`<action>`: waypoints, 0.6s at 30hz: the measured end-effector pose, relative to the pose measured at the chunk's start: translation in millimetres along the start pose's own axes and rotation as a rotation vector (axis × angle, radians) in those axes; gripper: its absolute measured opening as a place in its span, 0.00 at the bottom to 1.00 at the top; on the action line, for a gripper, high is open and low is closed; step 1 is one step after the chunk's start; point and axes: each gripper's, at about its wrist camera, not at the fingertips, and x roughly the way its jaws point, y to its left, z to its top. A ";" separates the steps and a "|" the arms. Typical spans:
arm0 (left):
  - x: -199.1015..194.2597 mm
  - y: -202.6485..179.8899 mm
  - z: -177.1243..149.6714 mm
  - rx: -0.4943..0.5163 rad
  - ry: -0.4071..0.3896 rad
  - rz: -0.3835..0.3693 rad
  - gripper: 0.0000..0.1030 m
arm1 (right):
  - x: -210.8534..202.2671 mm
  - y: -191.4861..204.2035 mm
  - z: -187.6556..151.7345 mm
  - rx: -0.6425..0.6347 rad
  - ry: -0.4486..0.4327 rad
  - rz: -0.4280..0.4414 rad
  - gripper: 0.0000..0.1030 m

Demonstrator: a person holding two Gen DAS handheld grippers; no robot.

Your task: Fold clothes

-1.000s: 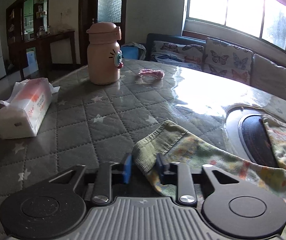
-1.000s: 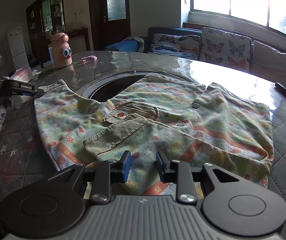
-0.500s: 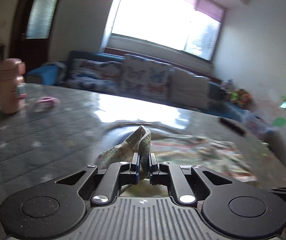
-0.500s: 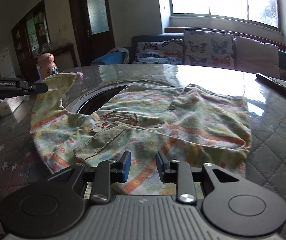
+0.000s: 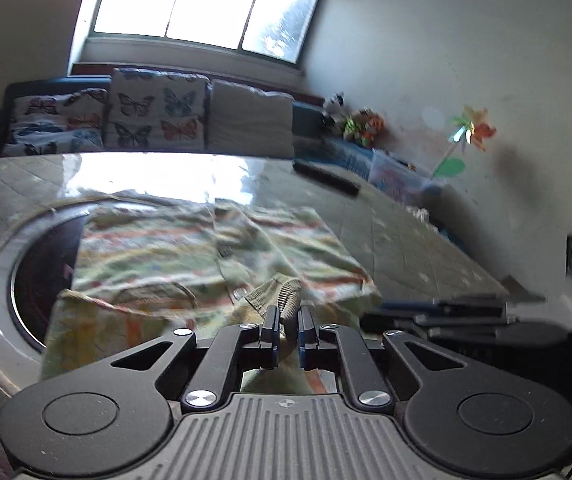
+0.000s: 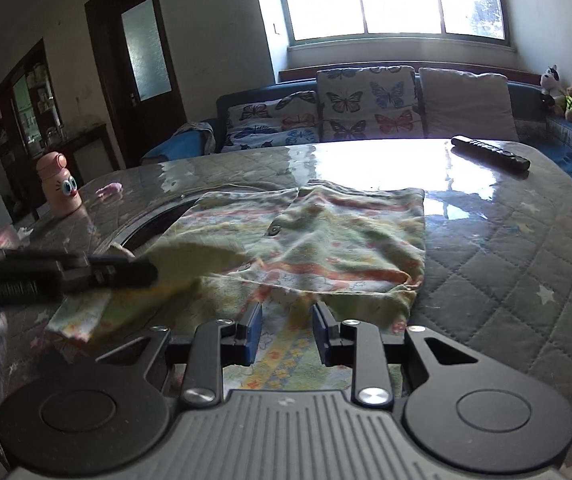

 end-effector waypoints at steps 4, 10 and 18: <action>8.3 -5.4 -11.6 0.049 0.050 -0.013 0.18 | 5.7 0.4 2.4 0.014 0.004 0.010 0.27; -4.5 4.5 -15.9 0.067 0.035 0.016 0.45 | 25.0 7.5 1.6 0.044 0.041 0.056 0.26; -27.6 44.0 -12.4 0.024 -0.018 0.151 0.67 | 50.8 20.8 -3.1 0.051 0.101 0.090 0.26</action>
